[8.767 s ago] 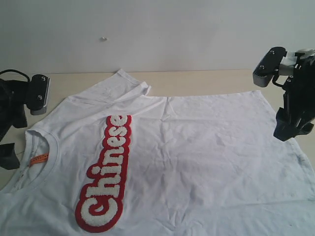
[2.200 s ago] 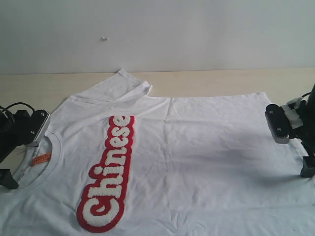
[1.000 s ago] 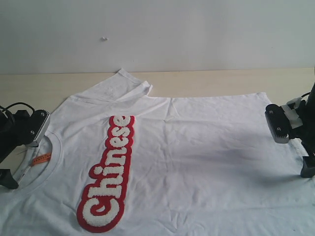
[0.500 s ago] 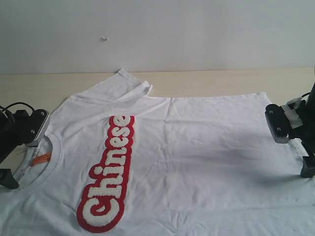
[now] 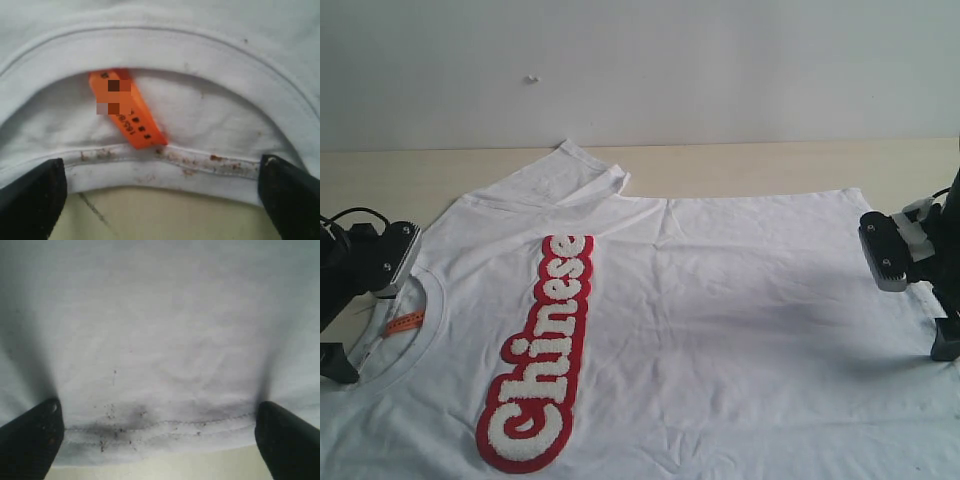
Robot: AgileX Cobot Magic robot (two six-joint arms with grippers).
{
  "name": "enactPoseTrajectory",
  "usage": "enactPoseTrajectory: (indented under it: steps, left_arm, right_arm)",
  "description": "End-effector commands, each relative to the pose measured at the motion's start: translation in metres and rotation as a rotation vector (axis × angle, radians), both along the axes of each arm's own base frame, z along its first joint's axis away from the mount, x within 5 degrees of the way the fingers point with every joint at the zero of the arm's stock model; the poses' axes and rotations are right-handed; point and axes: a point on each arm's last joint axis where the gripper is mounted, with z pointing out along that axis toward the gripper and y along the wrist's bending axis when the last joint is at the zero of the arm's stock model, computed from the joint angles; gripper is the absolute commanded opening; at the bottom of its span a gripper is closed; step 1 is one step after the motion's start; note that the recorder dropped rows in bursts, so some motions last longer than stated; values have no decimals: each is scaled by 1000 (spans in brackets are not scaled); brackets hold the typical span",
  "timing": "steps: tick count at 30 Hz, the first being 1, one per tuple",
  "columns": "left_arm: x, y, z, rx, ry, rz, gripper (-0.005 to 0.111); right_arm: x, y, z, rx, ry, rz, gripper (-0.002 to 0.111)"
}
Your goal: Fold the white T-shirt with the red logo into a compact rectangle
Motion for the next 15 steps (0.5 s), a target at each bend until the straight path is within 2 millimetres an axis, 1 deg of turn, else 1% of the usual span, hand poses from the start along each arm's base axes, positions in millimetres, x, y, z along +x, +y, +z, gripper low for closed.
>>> enactPoseTrajectory:
  steps: [1,3,6,9,12,13,14,15]
  left_arm:
    - [5,0,-9,-9,-40,43,105]
    - [4,0,-11,-8,-30,42,101]
    - [1,0,-17,-7,-10,42,83]
    - [-2,1,-25,-5,18,42,58]
    - [-4,0,-29,-5,44,41,29]
    - [-4,0,-29,-5,46,41,19]
    - [-4,0,-29,-5,46,46,0]
    - [-4,0,-29,-6,50,53,0]
  right_arm:
    - [-4,-2,-15,-7,38,17,105]
    - [-4,-2,-15,-7,34,17,105]
    - [-4,-2,-15,-7,34,17,105]
    - [-4,-2,-15,-7,34,17,105]
    - [-3,-2,-15,-7,33,15,105]
    - [-3,-2,-15,-7,33,15,105]
    - [-3,-2,-15,-8,27,15,105]
    - [-2,-2,-15,-9,22,15,105]
